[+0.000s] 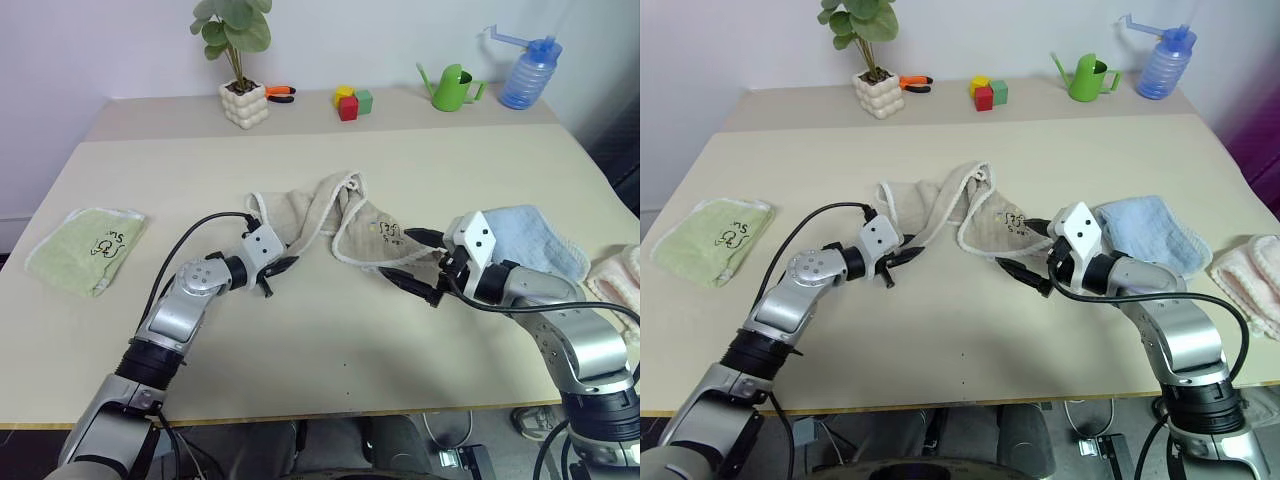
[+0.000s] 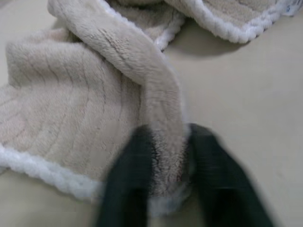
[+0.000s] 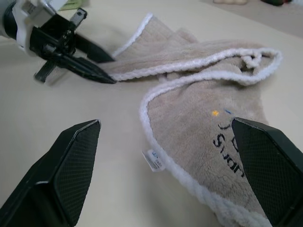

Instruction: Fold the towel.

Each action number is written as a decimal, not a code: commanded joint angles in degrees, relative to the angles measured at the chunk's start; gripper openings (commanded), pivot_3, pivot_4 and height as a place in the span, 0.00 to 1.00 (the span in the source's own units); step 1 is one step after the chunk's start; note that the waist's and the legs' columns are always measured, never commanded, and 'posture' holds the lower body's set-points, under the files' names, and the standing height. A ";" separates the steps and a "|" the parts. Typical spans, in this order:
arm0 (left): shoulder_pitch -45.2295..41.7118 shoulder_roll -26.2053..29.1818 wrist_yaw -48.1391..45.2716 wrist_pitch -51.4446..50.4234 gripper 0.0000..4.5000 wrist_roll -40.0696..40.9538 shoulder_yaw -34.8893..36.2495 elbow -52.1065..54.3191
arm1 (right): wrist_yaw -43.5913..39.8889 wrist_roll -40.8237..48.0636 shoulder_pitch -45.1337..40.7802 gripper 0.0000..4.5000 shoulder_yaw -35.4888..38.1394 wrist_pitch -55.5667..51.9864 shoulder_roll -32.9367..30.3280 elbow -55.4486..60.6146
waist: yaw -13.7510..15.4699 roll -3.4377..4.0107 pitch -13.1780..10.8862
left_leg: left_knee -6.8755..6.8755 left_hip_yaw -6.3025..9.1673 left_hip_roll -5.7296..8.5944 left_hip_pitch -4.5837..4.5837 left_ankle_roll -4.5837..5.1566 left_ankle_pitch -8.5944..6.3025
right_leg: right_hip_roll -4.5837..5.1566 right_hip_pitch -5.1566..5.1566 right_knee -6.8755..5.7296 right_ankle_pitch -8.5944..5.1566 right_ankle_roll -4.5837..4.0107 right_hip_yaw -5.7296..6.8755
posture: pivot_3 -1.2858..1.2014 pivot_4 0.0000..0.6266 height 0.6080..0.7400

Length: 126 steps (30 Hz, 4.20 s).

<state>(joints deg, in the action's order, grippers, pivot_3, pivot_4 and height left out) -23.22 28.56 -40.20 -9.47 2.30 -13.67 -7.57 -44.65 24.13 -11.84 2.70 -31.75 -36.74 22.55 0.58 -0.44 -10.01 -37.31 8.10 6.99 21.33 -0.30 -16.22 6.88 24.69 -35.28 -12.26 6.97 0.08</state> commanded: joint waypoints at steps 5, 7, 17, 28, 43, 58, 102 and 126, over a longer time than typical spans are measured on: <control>2.10 -0.71 3.00 -2.77 0.01 5.75 9.96 3.51 | 5.94 -8.55 -4.29 1.00 -11.15 0.60 2.68 2.57 | -0.08 -0.01 0.00 | 0.00 0.00 -0.01 0.00 0.00 0.00 | -0.01 0.01 0.01 0.00 0.00 0.00 | 0.52 0.24 0.93; 2.55 -1.27 3.41 -4.94 0.01 9.18 13.58 5.82 | 9.68 -12.45 -6.10 1.00 -14.40 -0.15 5.15 0.32 | 0.02 -0.02 0.00 | 0.00 -0.01 -0.01 0.08 -0.04 0.02 | -0.02 0.13 -0.04 0.00 -0.01 0.00 | 0.52 0.24 0.93; 6.27 0.50 2.61 -8.06 0.01 10.95 15.88 11.20 | 20.01 -26.15 -12.86 1.00 -24.28 -1.26 14.36 -8.67 | 0.03 -0.03 0.00 | -0.02 -0.02 0.02 0.13 -0.36 0.21 | 0.00 0.20 -0.08 0.02 -0.03 -0.02 | 0.52 0.24 0.93; 7.86 0.24 2.99 -9.73 0.00 11.54 15.83 13.90 | 25.69 -35.08 -16.00 0.81 -26.39 -4.95 19.20 -15.61 | -0.17 -0.03 0.01 | 0.04 -0.02 0.01 0.11 -0.41 0.24 | -0.03 0.22 -0.11 0.03 -0.04 -0.03 | 0.52 0.24 0.93; 7.64 2.75 3.14 -9.54 0.00 13.03 20.61 13.35 | 21.28 -33.67 -9.85 0.01 -14.46 -5.76 10.71 -0.54 | 0.01 -0.03 0.00 | 0.06 -0.01 0.02 0.13 -0.40 0.23 | -0.03 0.23 -0.10 0.03 -0.04 -0.05 | 0.52 0.24 0.93; -33.21 6.06 19.33 10.69 0.00 8.92 30.12 -24.77 | 21.96 -32.37 -42.08 0.01 -1.82 26.02 -1.84 -38.26 | -0.95 -0.19 -0.08 | 0.01 -0.11 0.03 0.54 -0.42 0.26 | -0.02 0.60 0.00 0.10 0.01 -0.03 | 0.52 0.24 0.93; 3.04 18.24 -9.09 -5.24 0.00 12.86 24.40 -10.49 | -6.82 -20.00 -22.61 0.01 -6.52 28.55 -5.83 -39.89 | -0.32 0.02 -0.07 | 0.00 -0.24 -0.02 0.11 -0.21 0.10 | -0.03 0.22 0.10 0.20 -0.02 -0.12 | 0.52 0.24 0.93; 1.78 13.18 -0.79 -3.53 0.87 14.48 31.09 -14.21 | 3.32 -24.82 -28.91 0.76 -5.87 34.84 0.20 -51.49 | -1.31 0.02 -0.07 | 0.01 -0.24 -0.02 0.17 -0.27 0.14 | -0.04 0.36 -0.01 0.20 -0.02 -0.18 | 0.52 0.24 0.93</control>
<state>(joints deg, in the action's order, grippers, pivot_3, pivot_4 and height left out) -20.60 41.67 -42.80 -13.14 14.94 14.35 -24.02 -42.45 -0.83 -39.75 -5.24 1.97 -36.26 -30.21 -0.73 -0.42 -10.08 -37.31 7.86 6.97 21.50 -0.57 -16.08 6.84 25.05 -35.29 -12.06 6.96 -0.11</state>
